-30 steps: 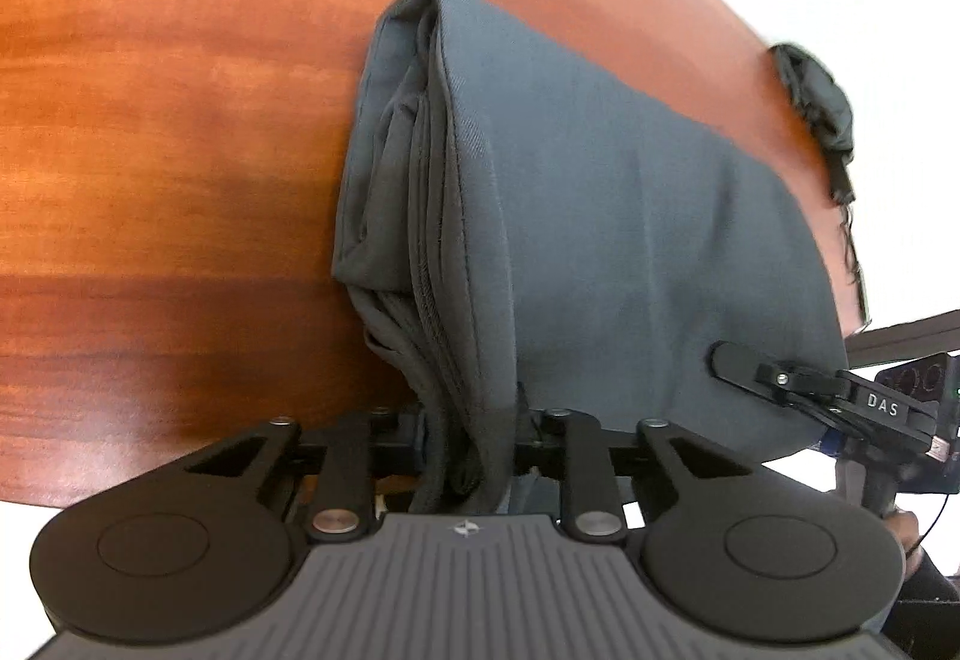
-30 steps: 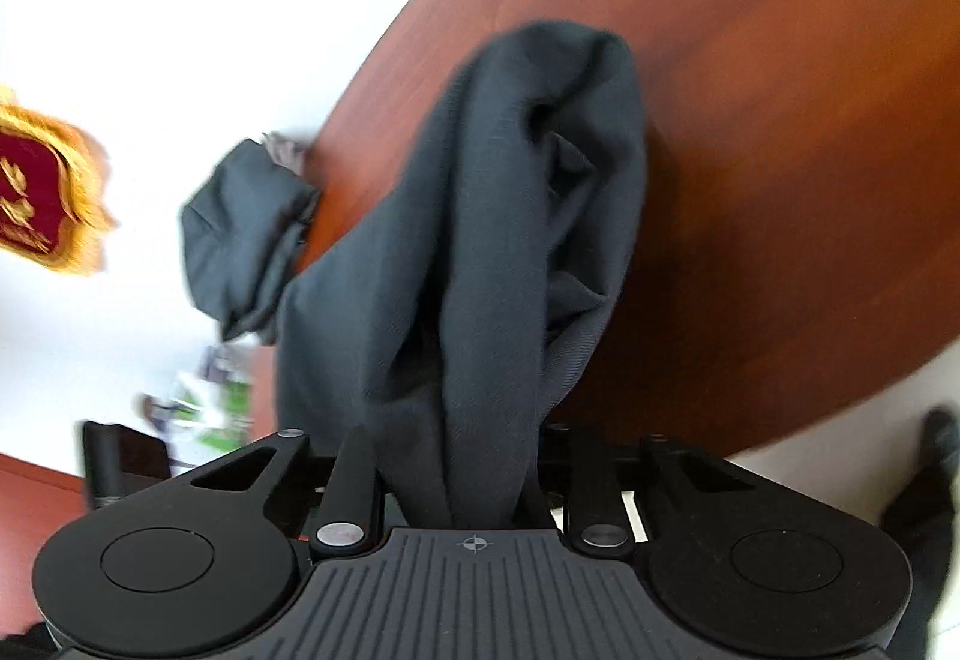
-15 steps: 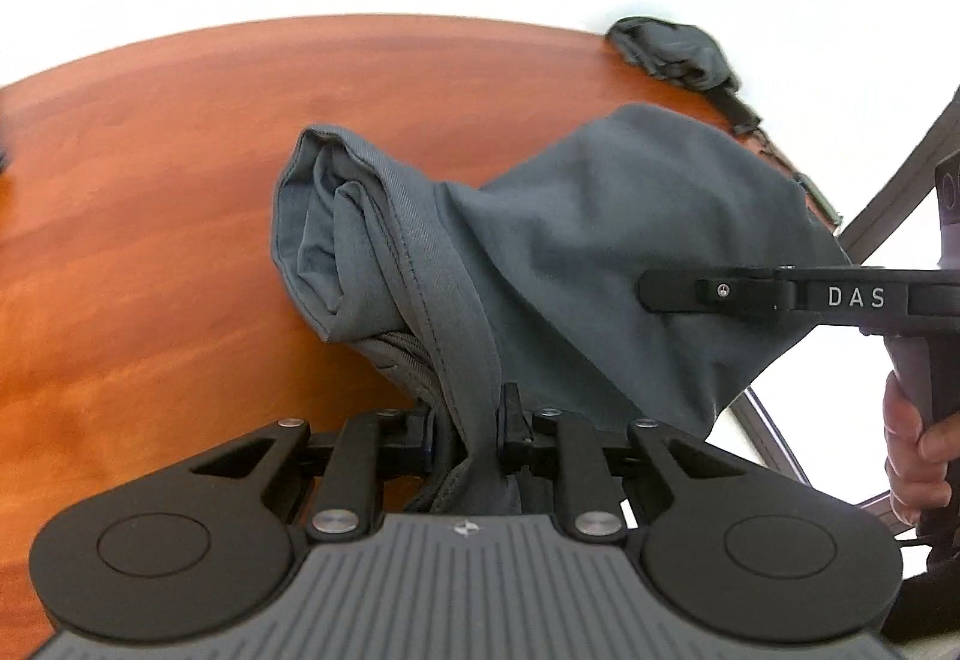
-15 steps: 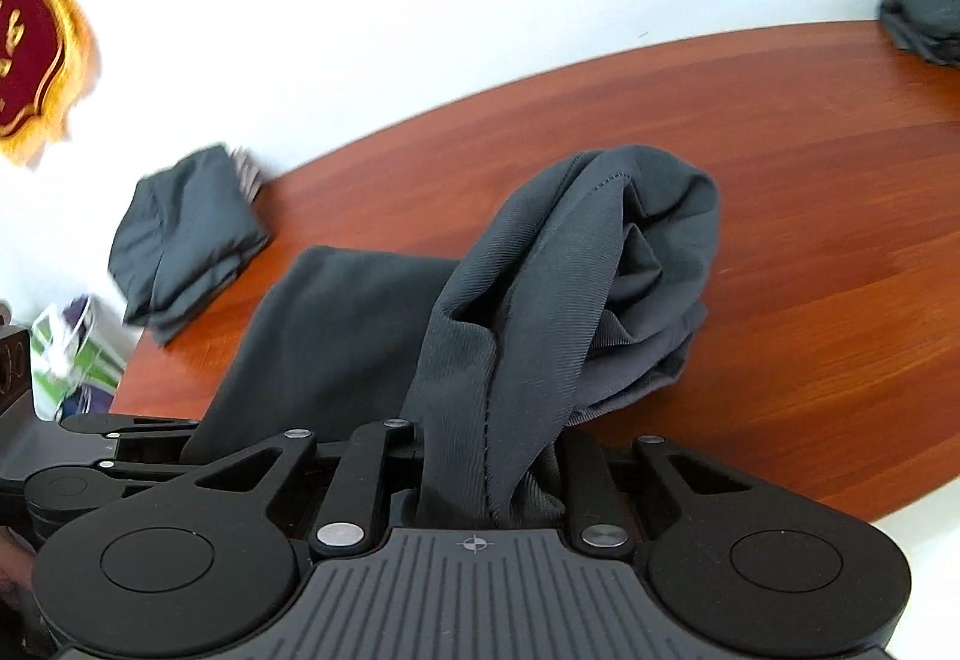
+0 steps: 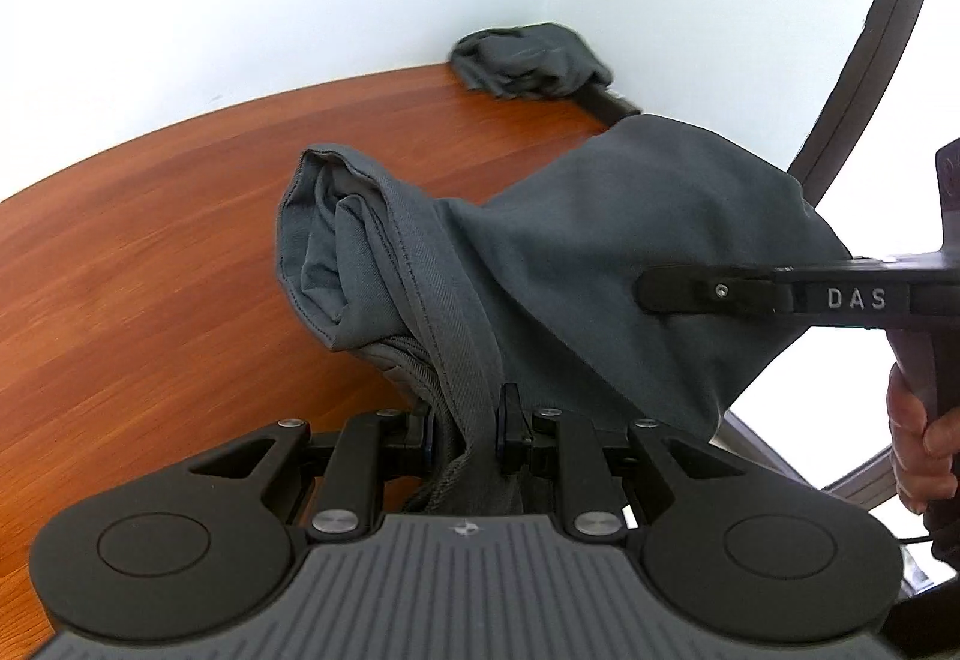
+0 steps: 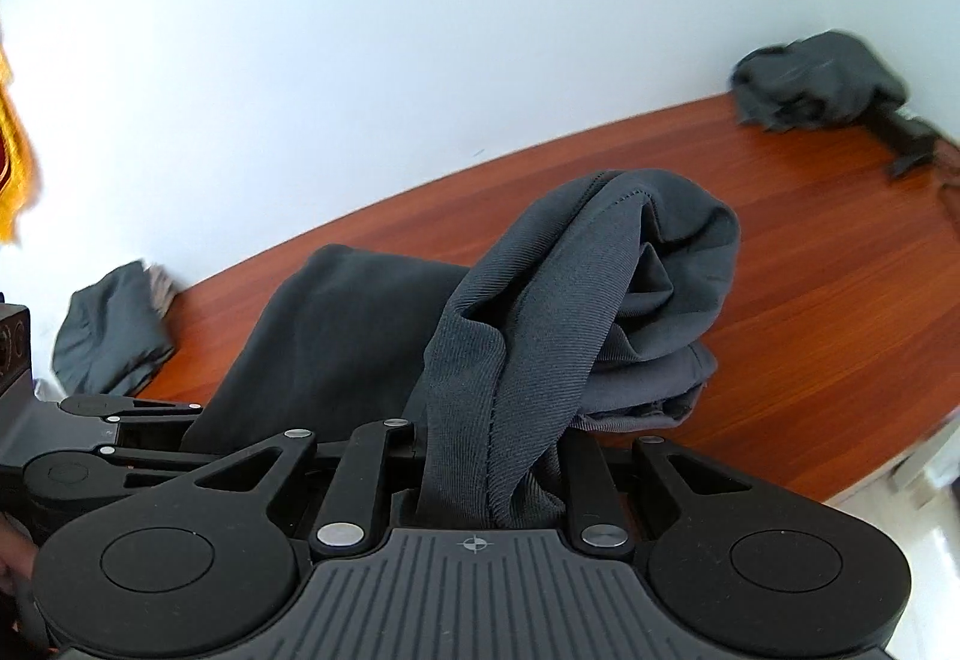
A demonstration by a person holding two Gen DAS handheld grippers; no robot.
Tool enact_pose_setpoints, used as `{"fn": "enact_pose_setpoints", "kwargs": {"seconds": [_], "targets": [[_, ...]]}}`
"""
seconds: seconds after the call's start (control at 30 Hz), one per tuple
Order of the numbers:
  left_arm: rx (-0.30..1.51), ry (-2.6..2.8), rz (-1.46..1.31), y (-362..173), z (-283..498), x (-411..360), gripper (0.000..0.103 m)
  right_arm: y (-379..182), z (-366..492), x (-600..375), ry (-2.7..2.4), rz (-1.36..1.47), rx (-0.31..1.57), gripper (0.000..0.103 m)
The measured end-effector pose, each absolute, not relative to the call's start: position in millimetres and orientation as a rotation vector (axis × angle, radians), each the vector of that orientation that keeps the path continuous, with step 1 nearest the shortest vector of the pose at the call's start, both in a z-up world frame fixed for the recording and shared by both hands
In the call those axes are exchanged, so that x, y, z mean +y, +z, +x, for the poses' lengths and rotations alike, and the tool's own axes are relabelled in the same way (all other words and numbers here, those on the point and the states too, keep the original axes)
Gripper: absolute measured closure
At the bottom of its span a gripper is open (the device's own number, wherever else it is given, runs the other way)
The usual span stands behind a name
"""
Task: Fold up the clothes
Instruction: 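Carry the folded trousers with both tools toward the clothes pile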
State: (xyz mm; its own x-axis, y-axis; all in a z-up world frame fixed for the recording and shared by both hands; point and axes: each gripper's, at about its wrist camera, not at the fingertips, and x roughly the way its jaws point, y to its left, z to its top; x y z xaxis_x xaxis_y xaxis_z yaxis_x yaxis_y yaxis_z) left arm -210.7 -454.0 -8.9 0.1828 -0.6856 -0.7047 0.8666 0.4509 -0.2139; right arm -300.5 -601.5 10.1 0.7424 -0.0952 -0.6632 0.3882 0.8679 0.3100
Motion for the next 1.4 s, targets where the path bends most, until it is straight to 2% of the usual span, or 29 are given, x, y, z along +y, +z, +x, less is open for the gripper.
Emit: {"fn": "enact_pose_setpoints", "kwargs": {"seconds": [0.3, 0.67, 0.93, 1.4], "targets": [[0.795, -1.212, 0.269, 6.9, -262.7, -602.4, 0.081, 27.8, -357.1, -734.4, -0.404, 0.440, 0.656, 0.082], [0.754, -1.314, 0.294, 2.7, -278.4, -777.3, 0.081, 23.8, -380.8, -896.2, -0.499, 0.468, 0.630, 0.082], [0.770, -1.287, 0.271, 11.9, -260.8, -908.8, 0.081, 29.2, -362.5, -1019.2, -0.452, 0.481, 0.646, 0.082], [0.696, -1.115, 0.216, 55.5, -196.5, -1080.0, 0.081, 56.8, -283.7, -1209.1, -0.253, 0.374, 0.618, 0.082]]}}
